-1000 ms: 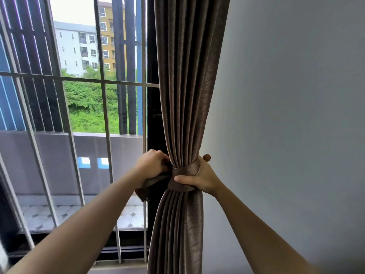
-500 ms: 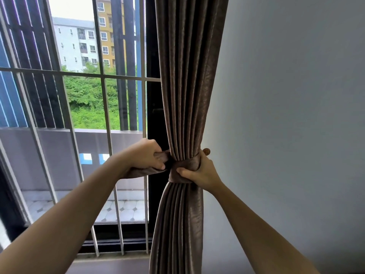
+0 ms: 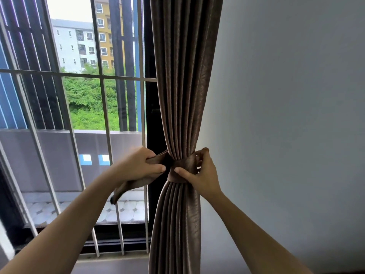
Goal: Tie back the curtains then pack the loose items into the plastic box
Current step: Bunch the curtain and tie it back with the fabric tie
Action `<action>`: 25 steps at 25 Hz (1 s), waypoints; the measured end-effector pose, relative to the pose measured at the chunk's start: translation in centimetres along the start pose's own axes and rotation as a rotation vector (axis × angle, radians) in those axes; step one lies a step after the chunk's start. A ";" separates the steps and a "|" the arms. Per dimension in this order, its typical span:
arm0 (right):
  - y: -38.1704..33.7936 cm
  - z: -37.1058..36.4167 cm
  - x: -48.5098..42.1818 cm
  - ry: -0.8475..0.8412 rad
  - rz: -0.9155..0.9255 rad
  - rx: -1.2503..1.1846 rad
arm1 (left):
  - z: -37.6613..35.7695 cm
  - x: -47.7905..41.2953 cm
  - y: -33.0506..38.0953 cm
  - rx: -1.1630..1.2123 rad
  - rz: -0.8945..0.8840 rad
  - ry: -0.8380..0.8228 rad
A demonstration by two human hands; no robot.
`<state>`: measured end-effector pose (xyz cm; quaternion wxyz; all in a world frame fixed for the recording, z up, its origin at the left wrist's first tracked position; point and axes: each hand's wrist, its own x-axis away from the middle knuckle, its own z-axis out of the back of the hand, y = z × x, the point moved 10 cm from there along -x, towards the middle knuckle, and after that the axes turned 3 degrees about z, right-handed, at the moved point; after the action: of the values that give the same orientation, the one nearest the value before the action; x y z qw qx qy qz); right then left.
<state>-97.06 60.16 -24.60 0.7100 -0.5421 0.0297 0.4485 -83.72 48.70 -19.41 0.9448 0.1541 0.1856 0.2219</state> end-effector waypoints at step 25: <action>0.2 -0.4 -2.8 -0.388 0.098 0.001 | -4.4 -0.8 0.5 0.491 0.101 0.576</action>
<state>-98.68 58.20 -23.44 0.6799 -0.4431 -0.0811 0.5786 -86.38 49.66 -22.87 0.7768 0.3159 0.4834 0.2512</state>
